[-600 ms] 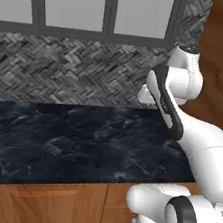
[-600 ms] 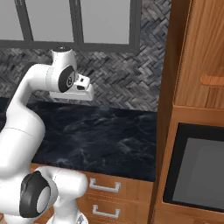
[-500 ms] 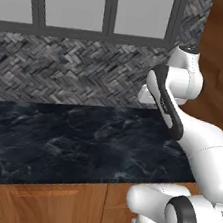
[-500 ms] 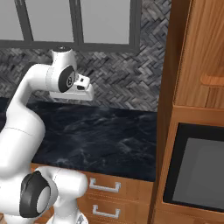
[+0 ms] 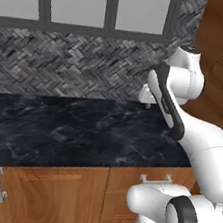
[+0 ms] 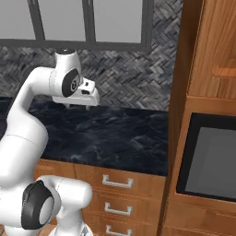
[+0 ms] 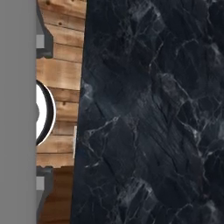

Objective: Take a straw from the drawer in front and place it inside the glass cup on the dining counter.

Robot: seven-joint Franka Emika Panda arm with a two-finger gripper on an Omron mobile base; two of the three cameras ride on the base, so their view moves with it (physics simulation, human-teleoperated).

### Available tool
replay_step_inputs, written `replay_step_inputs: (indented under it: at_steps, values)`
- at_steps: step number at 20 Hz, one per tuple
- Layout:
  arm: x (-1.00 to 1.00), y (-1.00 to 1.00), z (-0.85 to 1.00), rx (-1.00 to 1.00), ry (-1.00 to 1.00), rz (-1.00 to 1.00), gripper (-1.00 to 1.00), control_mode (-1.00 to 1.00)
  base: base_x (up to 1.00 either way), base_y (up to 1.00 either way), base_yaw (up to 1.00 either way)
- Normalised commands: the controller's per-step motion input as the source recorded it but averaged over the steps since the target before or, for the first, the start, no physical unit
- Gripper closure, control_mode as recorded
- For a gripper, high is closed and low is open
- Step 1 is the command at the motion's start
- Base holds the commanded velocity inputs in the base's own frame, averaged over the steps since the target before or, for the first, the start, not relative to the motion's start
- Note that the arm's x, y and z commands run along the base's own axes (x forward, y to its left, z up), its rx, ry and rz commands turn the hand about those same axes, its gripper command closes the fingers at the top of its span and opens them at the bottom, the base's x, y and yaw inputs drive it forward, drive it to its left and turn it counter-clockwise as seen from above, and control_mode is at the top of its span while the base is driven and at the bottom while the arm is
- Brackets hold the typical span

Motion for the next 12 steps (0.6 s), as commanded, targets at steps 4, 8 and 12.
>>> replay_step_inputs:
  at_steps: [4, 8, 12]
  values:
    - [0.0, 0.0, 0.0, 0.0, 0.0, 0.0, -1.0, 1.0, -0.04, 0.77, 0.0]
    - [0.0, 0.0, 0.0, 0.0, 0.0, 0.0, -1.0, 1.0, -0.01, 0.83, 0.0]
    - [0.0, 0.0, 0.0, 0.0, 0.0, 0.0, -1.0, 1.0, 0.0, 0.66, 0.0]
